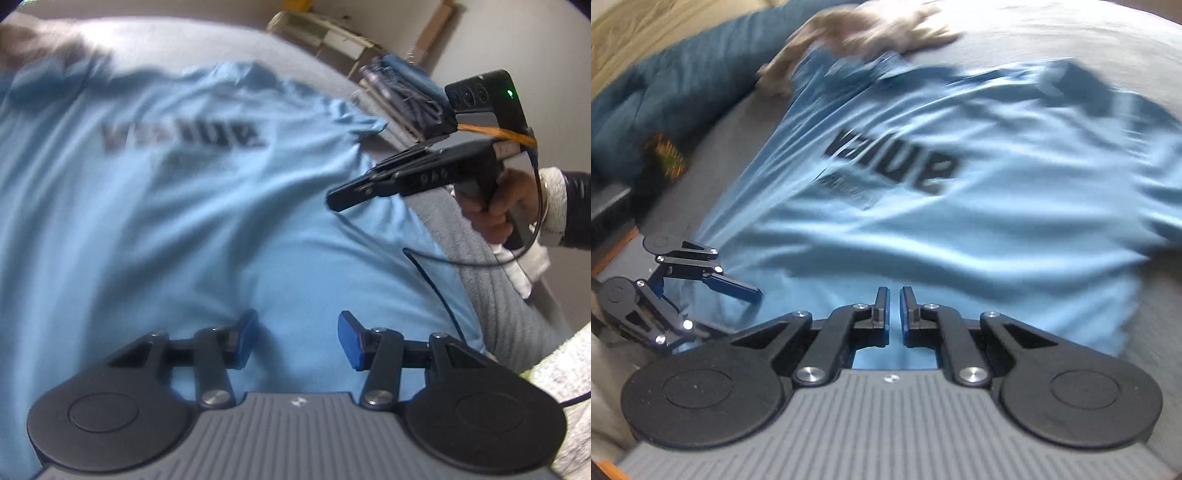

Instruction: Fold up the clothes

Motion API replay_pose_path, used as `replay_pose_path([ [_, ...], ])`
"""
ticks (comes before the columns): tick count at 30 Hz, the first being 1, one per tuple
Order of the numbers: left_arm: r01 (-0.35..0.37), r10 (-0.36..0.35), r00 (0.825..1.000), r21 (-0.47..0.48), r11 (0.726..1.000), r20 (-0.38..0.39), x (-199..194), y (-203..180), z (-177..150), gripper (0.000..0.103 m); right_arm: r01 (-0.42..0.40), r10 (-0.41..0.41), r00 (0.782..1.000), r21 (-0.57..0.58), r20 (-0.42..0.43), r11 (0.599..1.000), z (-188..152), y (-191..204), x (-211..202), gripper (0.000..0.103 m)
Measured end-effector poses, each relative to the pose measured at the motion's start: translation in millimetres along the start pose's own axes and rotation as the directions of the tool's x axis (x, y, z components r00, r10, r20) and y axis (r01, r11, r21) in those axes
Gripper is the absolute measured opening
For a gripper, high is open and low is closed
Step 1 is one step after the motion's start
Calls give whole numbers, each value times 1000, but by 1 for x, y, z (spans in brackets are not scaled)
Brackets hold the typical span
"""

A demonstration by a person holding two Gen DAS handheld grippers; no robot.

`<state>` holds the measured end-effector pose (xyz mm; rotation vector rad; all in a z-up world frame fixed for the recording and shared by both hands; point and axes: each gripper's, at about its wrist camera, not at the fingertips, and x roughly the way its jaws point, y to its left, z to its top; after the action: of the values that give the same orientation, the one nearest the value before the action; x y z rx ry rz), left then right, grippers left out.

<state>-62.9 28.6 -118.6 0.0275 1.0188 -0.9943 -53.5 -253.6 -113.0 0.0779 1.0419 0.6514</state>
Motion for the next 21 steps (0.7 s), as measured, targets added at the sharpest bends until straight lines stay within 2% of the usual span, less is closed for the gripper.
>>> replay_pose_path([
  [2, 35, -36, 999, -15, 999, -8, -8, 2, -9, 49, -39, 37, 997, -28, -66, 999, -10, 17, 21, 6],
  [4, 72, -74, 996, -41, 997, -40, -15, 5, -21, 49, -67, 60, 995, -82, -80, 994, -33, 35, 21, 6],
  [6, 116, -121, 989, -62, 991, -83, -22, 8, -35, 49, -150, 133, 977, -94, -167, 984, -56, 53, 14, 6],
  [7, 132, -138, 985, -68, 989, -102, -26, 10, -40, 49, -193, 169, 962, -96, -214, 976, -67, 61, 11, 6],
  [9, 158, -170, 976, -93, 983, -137, -33, 15, -44, 49, -283, 238, 908, -84, -346, 955, -83, 73, 11, 6],
  [11, 164, -177, 974, -105, 981, -139, -43, 22, -39, 49, -304, 233, 876, -108, -422, 946, -83, 77, 9, 6],
  [13, 160, -171, 979, -104, 982, -107, -52, 30, -28, 49, -258, 204, 918, -121, -341, 959, -60, 67, -1, 6],
  [15, 147, -154, 986, -108, 983, -59, -56, 38, -15, 50, -198, 182, 964, -66, -192, 978, -28, 46, -11, 6],
  [16, 135, -141, 989, -110, 985, -48, -55, 41, -9, 50, -162, 155, 980, -45, -127, 986, -14, 37, -13, 6],
  [18, 102, -109, 992, -112, 988, -66, -50, 43, -10, 50, -107, 103, 989, -43, -104, 993, -1, 23, -10, 6],
  [20, 66, -79, 992, -121, 990, -101, -45, 45, -18, 49, -65, 54, 985, -65, -161, 996, -9, 14, -2, 7],
  [21, 66, -83, 990, -146, 987, -116, -48, 47, -29, 49, -63, 52, 977, -44, -207, 997, -19, 10, -1, 6],
])
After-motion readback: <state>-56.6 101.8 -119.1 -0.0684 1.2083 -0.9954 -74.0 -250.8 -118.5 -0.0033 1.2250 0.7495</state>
